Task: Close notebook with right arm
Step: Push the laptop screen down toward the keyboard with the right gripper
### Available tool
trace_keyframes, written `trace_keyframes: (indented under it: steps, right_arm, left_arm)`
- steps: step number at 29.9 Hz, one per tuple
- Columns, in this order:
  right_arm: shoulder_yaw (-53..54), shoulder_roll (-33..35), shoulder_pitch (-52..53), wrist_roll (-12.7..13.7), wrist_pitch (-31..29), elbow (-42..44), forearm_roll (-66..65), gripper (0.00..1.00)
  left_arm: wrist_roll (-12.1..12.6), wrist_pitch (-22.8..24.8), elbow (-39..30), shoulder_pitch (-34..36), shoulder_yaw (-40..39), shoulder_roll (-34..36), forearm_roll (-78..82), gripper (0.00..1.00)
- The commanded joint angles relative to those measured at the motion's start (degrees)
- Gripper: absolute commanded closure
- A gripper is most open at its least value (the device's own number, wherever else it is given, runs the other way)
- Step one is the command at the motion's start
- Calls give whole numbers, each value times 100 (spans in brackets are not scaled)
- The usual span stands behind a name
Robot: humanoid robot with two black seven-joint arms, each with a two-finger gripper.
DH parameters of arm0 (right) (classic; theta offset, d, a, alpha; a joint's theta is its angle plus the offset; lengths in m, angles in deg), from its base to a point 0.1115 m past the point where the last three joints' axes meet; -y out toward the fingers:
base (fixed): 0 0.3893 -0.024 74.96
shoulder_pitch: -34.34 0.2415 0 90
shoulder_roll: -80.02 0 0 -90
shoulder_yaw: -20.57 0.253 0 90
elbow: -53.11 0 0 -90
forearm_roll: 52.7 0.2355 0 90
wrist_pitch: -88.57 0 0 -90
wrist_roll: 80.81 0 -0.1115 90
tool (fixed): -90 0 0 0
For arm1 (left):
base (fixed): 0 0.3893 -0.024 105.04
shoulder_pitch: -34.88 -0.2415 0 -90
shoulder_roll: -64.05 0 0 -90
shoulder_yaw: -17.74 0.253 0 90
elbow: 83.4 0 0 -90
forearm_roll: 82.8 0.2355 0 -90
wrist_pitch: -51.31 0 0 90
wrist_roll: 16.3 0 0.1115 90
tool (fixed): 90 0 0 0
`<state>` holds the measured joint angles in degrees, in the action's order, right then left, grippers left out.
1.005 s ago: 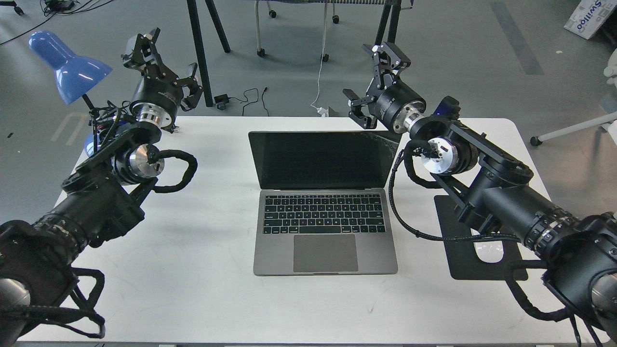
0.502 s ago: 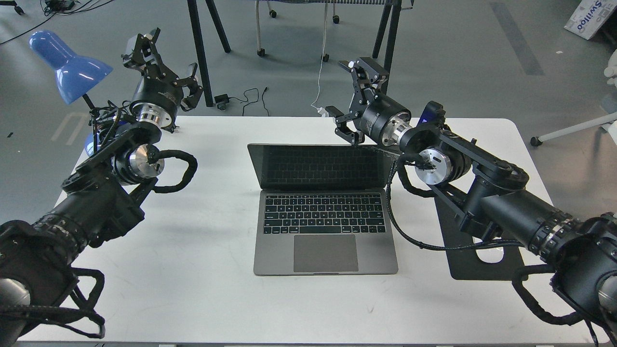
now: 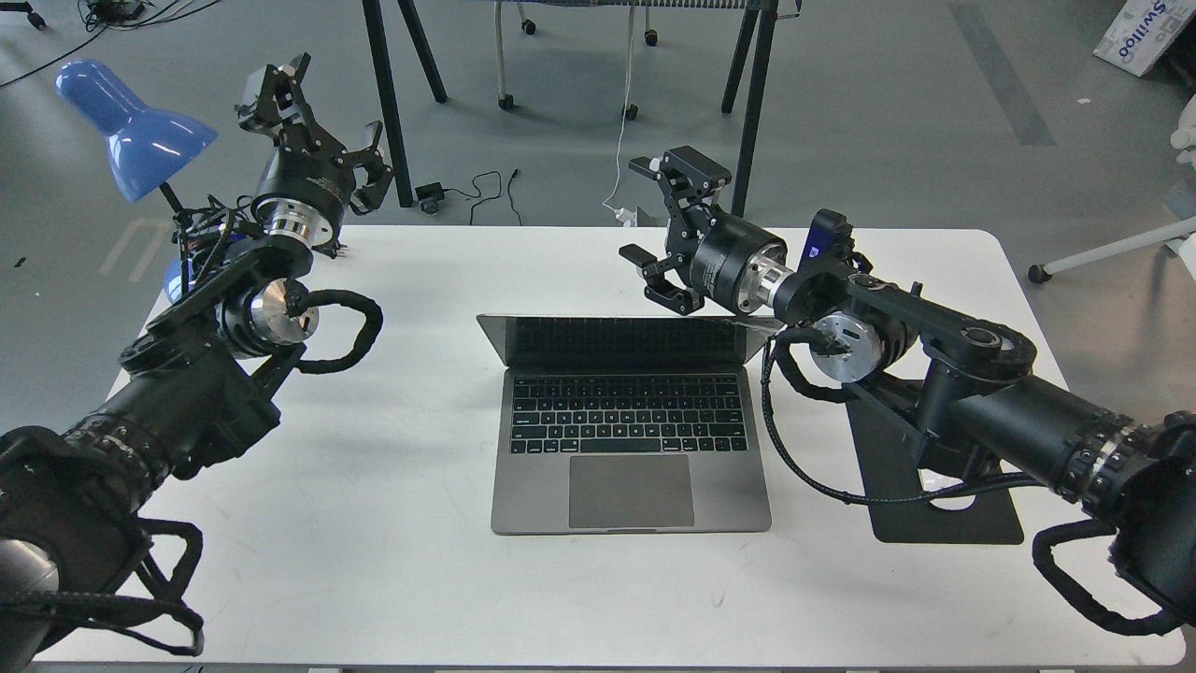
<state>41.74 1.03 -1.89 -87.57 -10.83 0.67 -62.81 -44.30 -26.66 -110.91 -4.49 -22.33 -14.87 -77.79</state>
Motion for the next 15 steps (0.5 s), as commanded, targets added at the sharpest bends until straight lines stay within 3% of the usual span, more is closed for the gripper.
trace_keyframes:
  steps: [1, 15]
  right_arm:
    - [-69, 111, 11, 8, 0, -144, 0, 0]
    - [-596, 621, 55, 218, 0, -741, -8, 0]
  left_arm:
    - [0, 0, 0, -1, 0, 0, 0, 0]
    - [0, 0, 0, 8, 0, 0, 0, 0]
